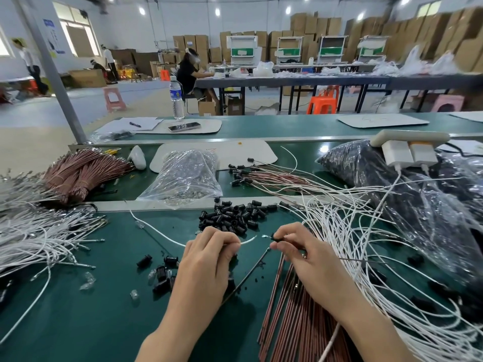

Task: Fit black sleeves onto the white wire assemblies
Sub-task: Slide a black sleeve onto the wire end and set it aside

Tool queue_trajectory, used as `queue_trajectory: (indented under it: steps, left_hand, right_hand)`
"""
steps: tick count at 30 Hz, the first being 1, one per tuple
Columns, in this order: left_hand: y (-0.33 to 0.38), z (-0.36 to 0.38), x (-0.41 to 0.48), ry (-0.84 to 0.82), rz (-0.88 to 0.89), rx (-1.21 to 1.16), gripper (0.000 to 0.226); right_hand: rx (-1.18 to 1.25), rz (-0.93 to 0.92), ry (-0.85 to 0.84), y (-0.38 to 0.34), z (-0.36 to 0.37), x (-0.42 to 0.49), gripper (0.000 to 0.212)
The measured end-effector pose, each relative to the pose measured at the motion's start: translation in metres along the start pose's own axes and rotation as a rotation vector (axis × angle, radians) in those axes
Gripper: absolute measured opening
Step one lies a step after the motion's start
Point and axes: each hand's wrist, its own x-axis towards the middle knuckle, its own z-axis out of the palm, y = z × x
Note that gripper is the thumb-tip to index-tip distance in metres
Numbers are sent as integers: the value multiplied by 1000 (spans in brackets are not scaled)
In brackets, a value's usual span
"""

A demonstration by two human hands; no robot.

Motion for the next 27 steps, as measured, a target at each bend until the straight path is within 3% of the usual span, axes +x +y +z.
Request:
queue_trajectory:
  steps: [5,27]
  left_hand:
    - [1,0,0,-17,11,-41,13]
    - [3,0,0,-113,13,-5,15]
  right_hand:
    - [-13,20,-13,0,-1,1,37]
    - [-8,-16,-42,-5,2,-1,30]
